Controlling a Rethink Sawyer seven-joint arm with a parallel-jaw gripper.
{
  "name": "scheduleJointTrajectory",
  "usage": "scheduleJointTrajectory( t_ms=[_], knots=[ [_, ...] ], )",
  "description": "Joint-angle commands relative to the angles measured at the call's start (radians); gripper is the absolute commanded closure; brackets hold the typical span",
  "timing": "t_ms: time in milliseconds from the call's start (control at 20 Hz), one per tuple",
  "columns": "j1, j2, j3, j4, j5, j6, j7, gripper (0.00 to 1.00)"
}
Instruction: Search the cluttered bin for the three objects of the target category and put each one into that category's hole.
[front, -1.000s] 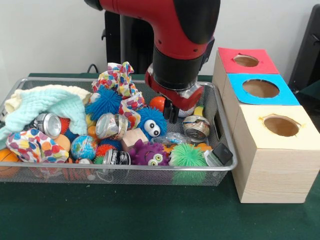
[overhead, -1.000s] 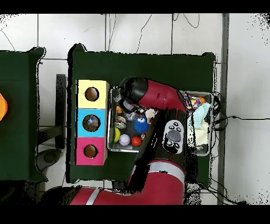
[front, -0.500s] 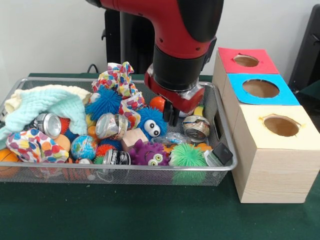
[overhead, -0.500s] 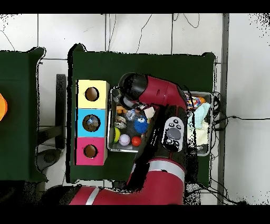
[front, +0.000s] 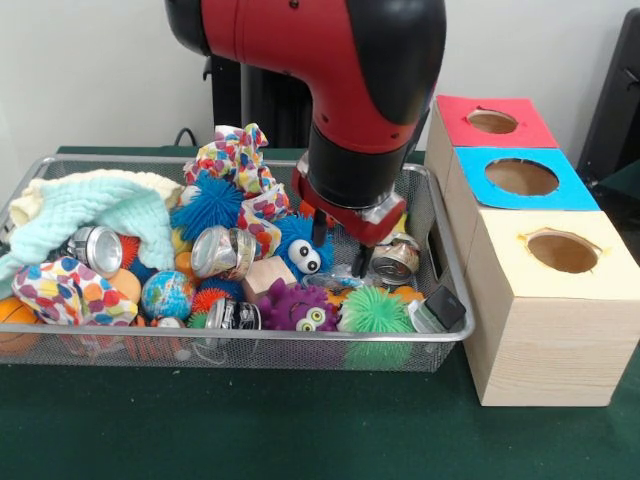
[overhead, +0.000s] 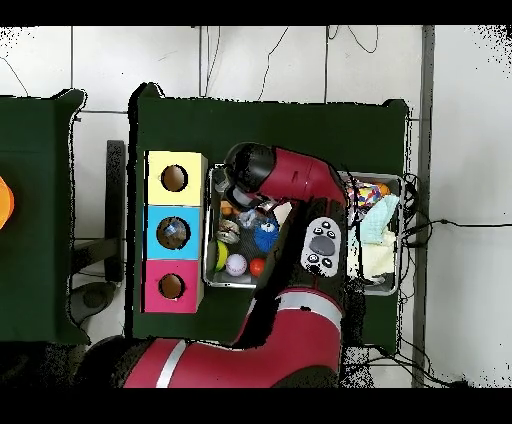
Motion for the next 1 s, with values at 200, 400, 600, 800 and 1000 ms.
scheduleJointTrajectory(
  t_ms=[200, 400, 600, 800, 1000],
  knots=[
    [0.059, 0.082, -0.029, -0.021, 0.083, 0.024, 0.387, 0.0],
    [0.07, 0.076, -0.04, -0.012, 0.126, 0.056, 0.424, 0.0],
    [0.086, 0.094, -0.061, -0.036, 0.16, 0.093, 0.487, 0.0],
    [0.094, 0.114, -0.076, -0.062, 0.173, 0.096, 0.518, 0.0],
    [0.099, 0.133, -0.091, -0.096, 0.162, 0.094, 0.531, 0.0]
  ],
)
